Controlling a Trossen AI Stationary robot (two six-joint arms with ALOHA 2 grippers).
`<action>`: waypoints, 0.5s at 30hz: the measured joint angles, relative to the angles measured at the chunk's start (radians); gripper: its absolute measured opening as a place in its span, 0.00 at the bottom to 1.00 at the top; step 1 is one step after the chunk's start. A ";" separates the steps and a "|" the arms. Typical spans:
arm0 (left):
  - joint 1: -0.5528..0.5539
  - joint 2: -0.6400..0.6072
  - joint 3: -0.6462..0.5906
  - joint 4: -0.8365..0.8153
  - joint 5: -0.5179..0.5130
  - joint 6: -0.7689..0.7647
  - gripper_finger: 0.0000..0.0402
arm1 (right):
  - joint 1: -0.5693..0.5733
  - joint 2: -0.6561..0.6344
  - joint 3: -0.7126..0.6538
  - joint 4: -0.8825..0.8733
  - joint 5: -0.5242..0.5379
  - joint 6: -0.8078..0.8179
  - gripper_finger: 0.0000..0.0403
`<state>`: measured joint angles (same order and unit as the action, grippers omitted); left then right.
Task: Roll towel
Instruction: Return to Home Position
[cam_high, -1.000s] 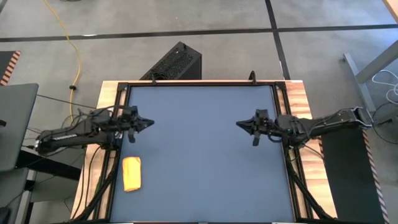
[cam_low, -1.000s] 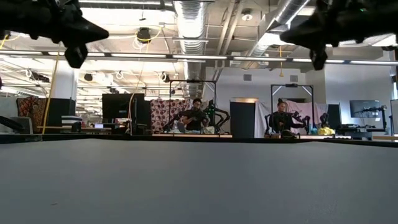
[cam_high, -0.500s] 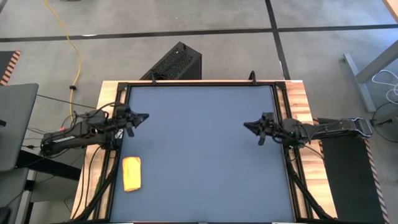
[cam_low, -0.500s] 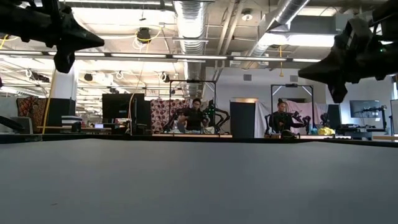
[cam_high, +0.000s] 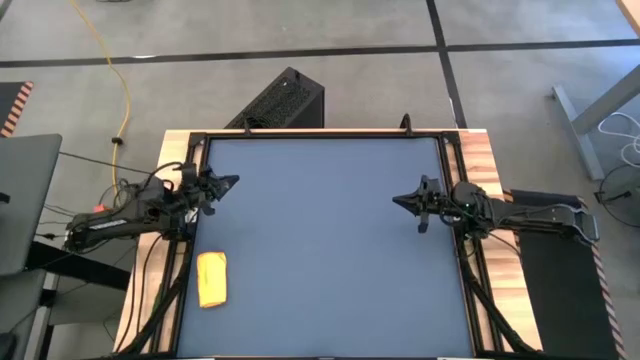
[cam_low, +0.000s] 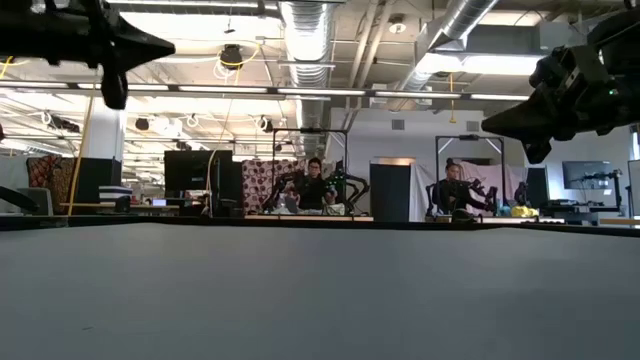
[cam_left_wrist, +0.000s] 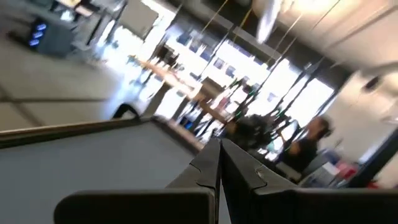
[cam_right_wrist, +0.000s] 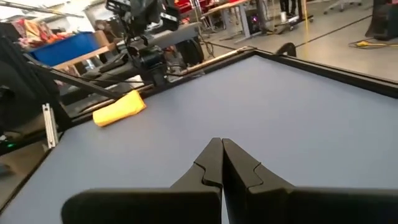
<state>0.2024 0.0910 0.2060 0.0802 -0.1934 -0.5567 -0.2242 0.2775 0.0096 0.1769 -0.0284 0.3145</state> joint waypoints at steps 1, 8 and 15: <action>0.000 0.001 -0.039 0.077 0.007 -0.005 0.00 | -0.025 0.000 0.000 0.005 -0.034 -0.005 0.05; -0.001 -0.009 -0.188 0.230 0.065 -0.025 0.00 | -0.163 0.002 0.000 0.039 -0.274 -0.009 0.05; -0.001 -0.006 -0.194 0.060 0.039 0.022 0.00 | -0.180 0.005 -0.001 -0.022 -0.305 -0.010 0.05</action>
<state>0.2016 0.0846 0.0124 0.1405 -0.1543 -0.5346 -0.4046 0.2821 0.0090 0.1548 -0.3335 0.3047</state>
